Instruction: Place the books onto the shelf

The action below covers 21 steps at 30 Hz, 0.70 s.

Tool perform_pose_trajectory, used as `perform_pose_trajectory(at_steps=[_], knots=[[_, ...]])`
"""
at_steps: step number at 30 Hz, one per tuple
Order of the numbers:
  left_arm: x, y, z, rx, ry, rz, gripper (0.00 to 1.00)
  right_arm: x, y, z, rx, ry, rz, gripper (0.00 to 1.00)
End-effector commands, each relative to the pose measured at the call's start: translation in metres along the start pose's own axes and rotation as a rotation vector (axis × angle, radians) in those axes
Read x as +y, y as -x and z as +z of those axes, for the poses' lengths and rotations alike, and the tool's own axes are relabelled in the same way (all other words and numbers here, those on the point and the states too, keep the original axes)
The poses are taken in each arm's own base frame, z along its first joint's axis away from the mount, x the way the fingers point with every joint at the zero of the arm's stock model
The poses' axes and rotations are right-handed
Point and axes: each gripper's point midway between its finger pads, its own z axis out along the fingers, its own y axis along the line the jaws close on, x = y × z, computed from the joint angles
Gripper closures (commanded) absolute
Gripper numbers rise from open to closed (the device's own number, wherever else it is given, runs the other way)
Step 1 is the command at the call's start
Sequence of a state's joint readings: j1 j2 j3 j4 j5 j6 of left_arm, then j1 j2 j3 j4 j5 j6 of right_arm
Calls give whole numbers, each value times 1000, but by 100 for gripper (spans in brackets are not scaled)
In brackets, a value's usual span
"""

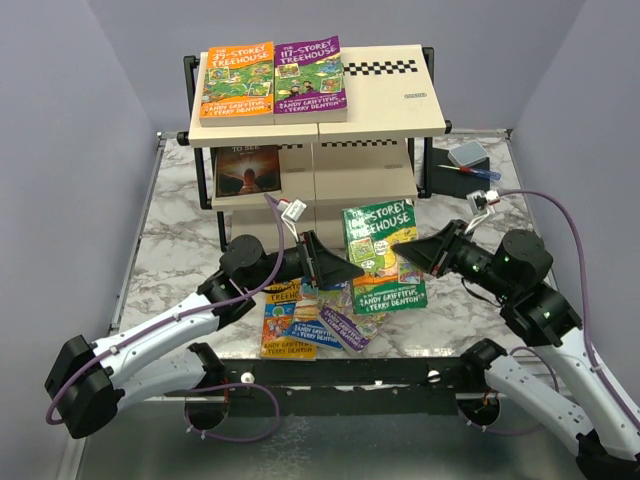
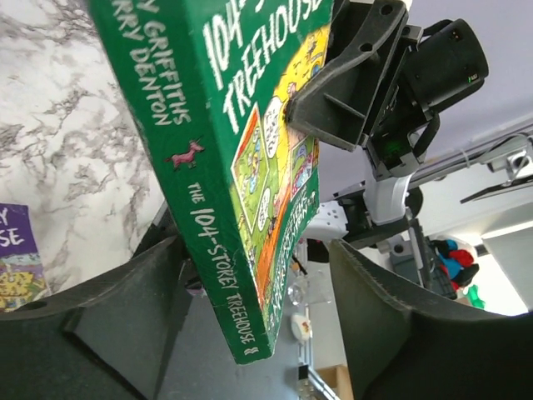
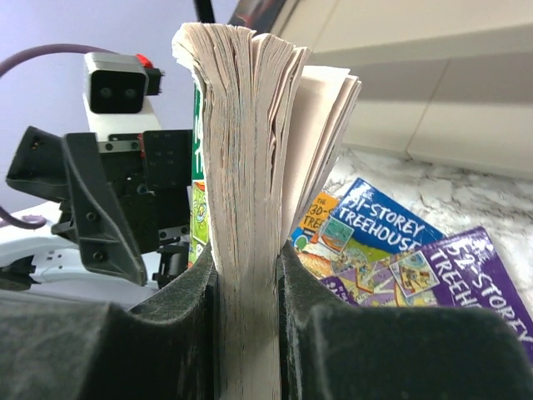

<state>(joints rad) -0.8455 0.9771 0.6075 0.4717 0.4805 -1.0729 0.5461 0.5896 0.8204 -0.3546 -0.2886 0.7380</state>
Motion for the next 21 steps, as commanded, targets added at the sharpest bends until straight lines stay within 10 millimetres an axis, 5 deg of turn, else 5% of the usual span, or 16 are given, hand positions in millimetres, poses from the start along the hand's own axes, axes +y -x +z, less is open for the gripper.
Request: perform_pose_trajectory(at_steps=[1,8,21], knots=[[-6,9,-2,-51,-13,-28,31,49,33,-7,-72,169,-95,100],[-5,17,1,-84,-3,-40,43,59,38,-1,-51,199,-122,99],[7,27,6,-132,60,-70,58,49,46,15,-42,133,-124,99]])
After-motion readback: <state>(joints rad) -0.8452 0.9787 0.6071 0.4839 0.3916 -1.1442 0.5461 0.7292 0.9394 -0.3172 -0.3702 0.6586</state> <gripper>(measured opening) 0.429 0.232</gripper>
